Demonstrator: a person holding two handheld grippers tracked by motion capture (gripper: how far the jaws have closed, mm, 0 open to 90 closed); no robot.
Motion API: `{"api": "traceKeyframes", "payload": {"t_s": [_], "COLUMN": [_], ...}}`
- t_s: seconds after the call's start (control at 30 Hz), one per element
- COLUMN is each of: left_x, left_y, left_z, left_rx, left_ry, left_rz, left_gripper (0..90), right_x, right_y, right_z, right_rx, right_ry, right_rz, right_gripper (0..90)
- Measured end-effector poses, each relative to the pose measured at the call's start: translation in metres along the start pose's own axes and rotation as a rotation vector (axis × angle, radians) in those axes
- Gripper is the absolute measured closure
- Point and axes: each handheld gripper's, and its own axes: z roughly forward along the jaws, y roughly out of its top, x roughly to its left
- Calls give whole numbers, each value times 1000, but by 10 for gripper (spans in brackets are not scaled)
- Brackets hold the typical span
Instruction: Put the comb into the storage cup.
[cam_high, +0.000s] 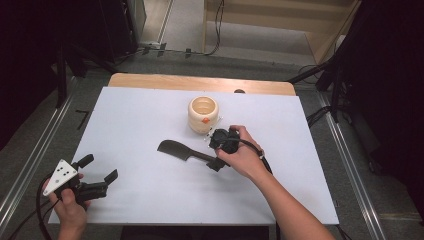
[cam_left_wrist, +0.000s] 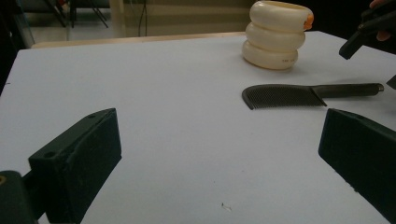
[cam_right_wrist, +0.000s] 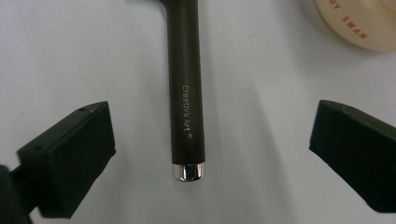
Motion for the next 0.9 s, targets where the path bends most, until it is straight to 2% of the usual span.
{"api": "traceKeyframes", "payload": {"t_s": [0.13, 0.23, 0.3, 0.37, 0.63, 0.8, 0.9], "left_x": [0, 0, 0, 0, 0, 0, 0], "left_y": [0, 0, 0, 0, 0, 0, 0], "left_z": [0, 0, 0, 0, 0, 0, 0], "left_rx": [-1, -1, -1, 0, 1, 1, -3], "left_ry": [-2, -2, -3, -3, -1, -3, -6], "left_rz": [0, 0, 0, 0, 0, -1, -2], "left_gripper": [0, 0, 0, 0, 0, 0, 0], "right_x": [1, 2, 3, 3, 3, 4, 5], "right_y": [2, 4, 5, 6, 9, 10, 11], "right_z": [4, 7, 10, 12, 18, 17, 19], "right_rx": [-1, 21, 22, 25, 32, 17, 12], "right_ry": [2, 9, 5, 10, 27, 25, 44], "right_rz": [4, 8, 4, -5, 44, 46, 25], "right_gripper": [72, 74, 120, 120, 154, 317, 409]}}
